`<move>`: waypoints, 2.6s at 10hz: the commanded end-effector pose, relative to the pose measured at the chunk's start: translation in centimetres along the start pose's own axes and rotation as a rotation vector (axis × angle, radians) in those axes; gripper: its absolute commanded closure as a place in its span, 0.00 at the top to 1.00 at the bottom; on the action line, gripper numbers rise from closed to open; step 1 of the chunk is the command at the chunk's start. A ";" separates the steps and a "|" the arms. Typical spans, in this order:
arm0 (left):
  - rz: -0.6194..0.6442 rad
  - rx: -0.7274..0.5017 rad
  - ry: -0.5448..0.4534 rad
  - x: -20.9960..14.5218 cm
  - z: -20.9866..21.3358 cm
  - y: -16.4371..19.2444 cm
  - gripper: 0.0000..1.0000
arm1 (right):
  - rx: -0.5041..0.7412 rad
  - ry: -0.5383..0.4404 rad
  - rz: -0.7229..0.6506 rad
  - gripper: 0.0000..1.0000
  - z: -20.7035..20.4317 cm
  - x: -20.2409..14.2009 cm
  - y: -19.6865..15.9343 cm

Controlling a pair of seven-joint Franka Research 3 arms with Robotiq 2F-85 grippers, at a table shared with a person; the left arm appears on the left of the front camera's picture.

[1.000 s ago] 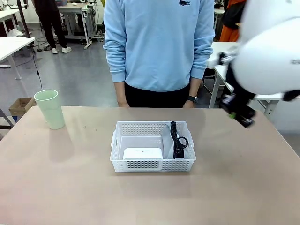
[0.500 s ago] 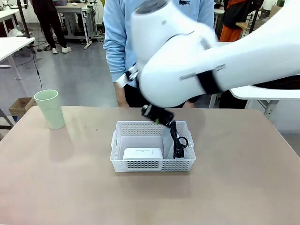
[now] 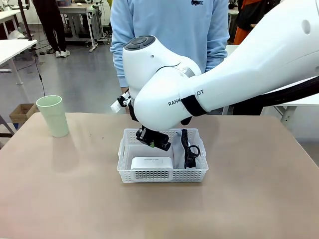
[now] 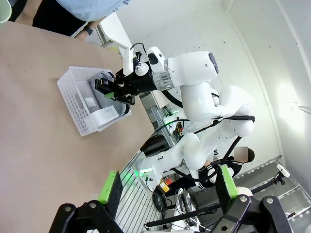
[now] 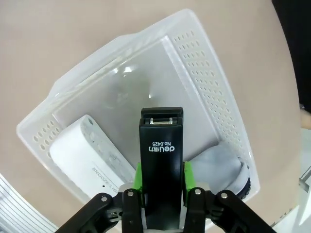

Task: Efficiently arrange items inside the basket to fit them all.
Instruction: Pick up the Stapler and place it inside the Organizing basket.

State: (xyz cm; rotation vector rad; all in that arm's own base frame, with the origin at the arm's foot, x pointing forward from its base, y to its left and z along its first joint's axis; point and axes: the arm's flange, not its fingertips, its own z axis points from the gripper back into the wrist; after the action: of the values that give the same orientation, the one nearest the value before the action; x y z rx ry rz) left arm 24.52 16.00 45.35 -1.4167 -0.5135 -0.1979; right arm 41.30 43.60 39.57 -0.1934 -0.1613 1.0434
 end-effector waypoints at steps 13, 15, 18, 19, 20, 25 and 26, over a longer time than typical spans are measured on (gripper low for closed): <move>-0.005 -0.020 -0.018 0.0 -0.1 -0.4 1.00 | 0.262 0.042 0.051 0.37 -7.7 1.1 -5.3; -0.005 -0.020 -0.018 0.0 -0.1 -0.4 1.00 | 0.267 0.042 0.052 0.37 -7.8 1.0 -5.4; -0.005 -0.020 -0.018 0.0 -0.1 -0.4 1.00 | 0.266 0.040 0.066 1.00 -7.8 1.2 -5.4; -0.005 -0.020 -0.018 0.0 -0.1 -0.4 1.00 | 0.266 0.045 0.066 1.00 -7.8 1.2 -5.4; -0.005 -0.020 -0.018 0.0 -0.1 -0.4 1.00 | 0.270 0.047 0.067 1.00 -7.9 1.2 -5.4; -0.005 -0.020 -0.018 0.0 -0.1 -0.4 1.00 | 0.252 0.022 0.039 1.00 -7.3 0.2 -5.7; -0.005 -0.020 -0.018 0.0 -0.1 -0.4 1.00 | 0.242 0.003 0.024 1.00 -6.5 -0.7 -6.2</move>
State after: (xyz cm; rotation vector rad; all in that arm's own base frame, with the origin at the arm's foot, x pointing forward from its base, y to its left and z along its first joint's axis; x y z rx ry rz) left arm 24.50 16.01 45.35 -1.4169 -0.5138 -0.1977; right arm 48.19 40.96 33.56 -0.0138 -0.0075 1.0806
